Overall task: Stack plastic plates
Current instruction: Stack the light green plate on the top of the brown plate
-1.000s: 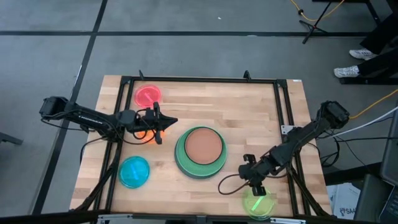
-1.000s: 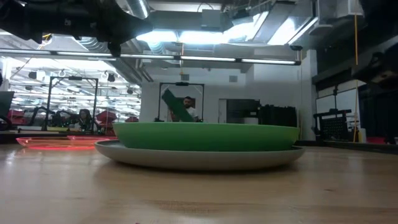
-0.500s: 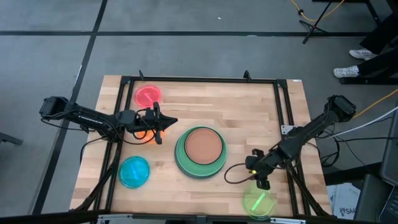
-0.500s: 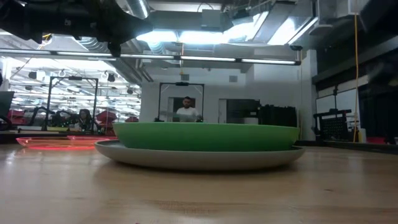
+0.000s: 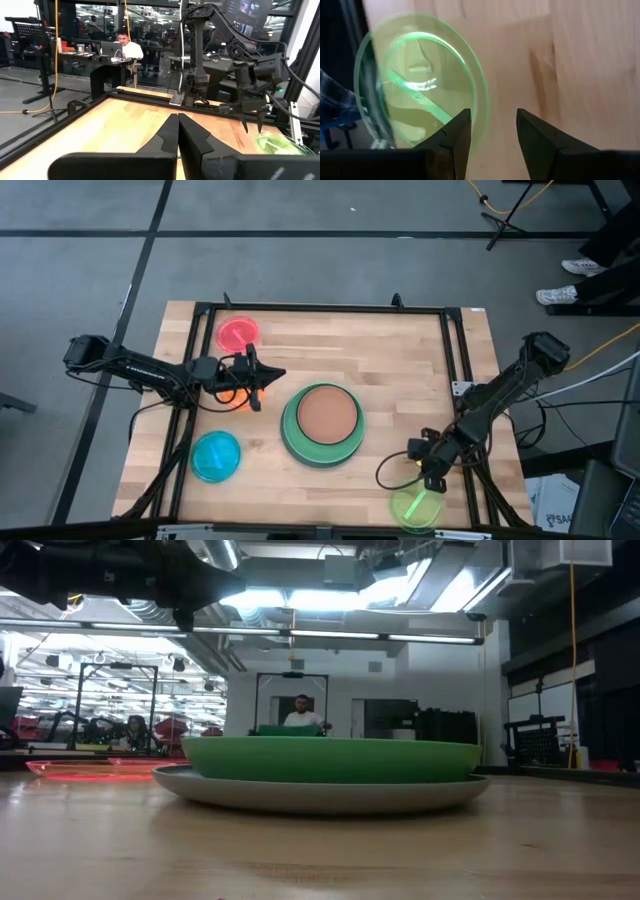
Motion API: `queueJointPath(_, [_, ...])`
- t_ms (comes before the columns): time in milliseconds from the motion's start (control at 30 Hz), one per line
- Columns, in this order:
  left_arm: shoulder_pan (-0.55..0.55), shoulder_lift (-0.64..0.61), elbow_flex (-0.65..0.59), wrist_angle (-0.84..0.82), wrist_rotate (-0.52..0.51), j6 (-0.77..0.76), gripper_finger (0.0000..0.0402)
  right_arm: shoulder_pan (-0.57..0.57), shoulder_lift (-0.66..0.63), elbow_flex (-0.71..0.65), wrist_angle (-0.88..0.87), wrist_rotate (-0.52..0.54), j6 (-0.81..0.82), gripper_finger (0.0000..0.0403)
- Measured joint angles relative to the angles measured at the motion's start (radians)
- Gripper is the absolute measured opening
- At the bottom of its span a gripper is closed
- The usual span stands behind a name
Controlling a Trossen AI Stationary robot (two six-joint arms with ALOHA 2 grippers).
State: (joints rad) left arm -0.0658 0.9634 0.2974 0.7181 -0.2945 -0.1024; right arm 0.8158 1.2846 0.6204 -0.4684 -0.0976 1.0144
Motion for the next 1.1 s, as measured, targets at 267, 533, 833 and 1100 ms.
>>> queueJointPath(267, [0.000, 0.000, 0.000, 0.000, -0.010, 0.000, 0.0000, 0.009, 0.000, -0.065, 0.117, 0.001, 0.036, 0.0147])
queueJointPath(533, [0.000, 0.000, 0.000, -0.001, -0.011, 0.000, 0.0000, 0.009, 0.056, -0.075, 0.207, 0.003, 0.038, 0.0147])
queueJointPath(833, [0.000, 0.000, 0.000, -0.003, -0.012, 0.000, 0.0000, 0.008, 0.136, -0.072, 0.236, -0.034, 0.015, 0.0117])
queueJointPath(1100, [0.000, 0.000, 0.000, -0.004, -0.012, 0.000, 0.0000, 0.008, 0.139, -0.072, 0.233, -0.026, -0.002, 0.0050])
